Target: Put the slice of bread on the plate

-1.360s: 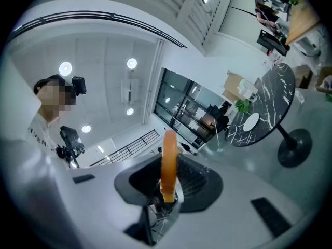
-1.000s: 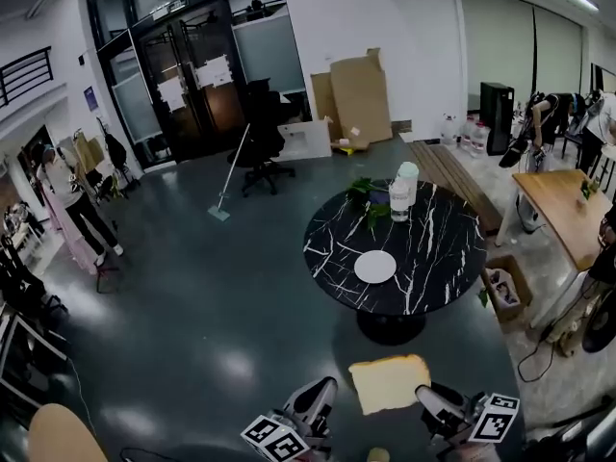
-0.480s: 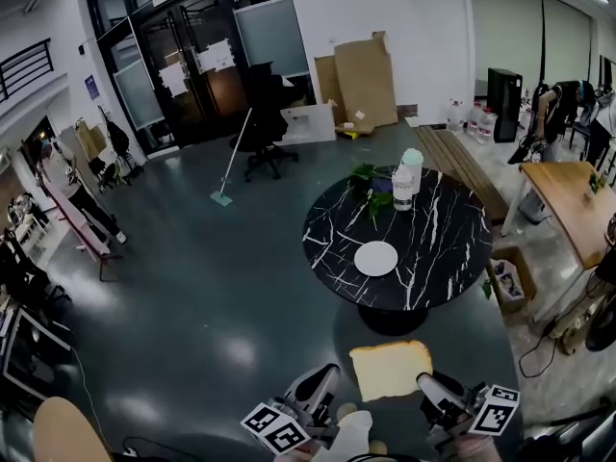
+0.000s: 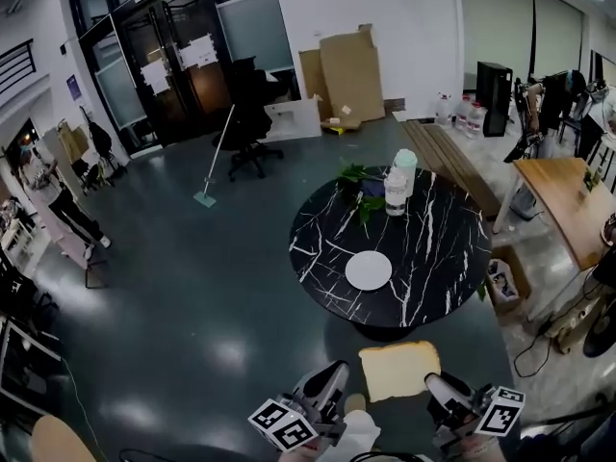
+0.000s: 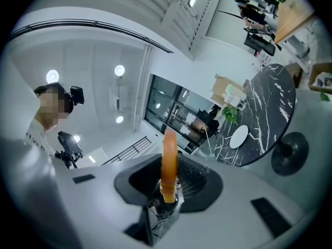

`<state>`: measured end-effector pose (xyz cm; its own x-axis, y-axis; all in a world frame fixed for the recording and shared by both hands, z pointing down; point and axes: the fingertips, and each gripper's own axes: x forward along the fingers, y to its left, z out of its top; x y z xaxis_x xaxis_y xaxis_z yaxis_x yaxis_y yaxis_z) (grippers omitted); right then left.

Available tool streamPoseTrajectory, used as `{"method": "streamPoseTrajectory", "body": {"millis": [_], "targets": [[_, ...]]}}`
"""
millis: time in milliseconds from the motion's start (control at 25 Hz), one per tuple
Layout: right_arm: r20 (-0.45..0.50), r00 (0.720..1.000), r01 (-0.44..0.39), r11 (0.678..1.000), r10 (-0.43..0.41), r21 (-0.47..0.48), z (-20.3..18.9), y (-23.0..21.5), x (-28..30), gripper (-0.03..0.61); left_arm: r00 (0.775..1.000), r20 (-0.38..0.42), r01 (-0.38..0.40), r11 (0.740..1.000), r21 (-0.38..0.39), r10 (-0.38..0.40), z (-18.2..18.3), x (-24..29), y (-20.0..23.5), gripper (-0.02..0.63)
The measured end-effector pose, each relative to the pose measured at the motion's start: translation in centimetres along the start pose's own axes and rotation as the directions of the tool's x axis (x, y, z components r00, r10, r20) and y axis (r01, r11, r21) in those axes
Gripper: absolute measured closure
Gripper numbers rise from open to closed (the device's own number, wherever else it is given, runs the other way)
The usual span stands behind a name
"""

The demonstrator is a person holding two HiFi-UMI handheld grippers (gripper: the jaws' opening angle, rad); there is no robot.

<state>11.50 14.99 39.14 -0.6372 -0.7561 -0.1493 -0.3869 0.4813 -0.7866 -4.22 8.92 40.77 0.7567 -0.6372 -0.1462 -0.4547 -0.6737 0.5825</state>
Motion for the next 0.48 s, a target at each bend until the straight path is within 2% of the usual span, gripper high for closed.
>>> {"method": "streamPoseTrajectory", "body": {"millis": [480], "targets": [[0.004, 0.998, 0.058, 0.998, -0.058, 0.014, 4.8, -6.2, 9.1, 0.492, 0.999, -0.048, 0.021, 1.0, -0.014, -0.021, 4.3, 7.9, 8.8, 0.604]]}}
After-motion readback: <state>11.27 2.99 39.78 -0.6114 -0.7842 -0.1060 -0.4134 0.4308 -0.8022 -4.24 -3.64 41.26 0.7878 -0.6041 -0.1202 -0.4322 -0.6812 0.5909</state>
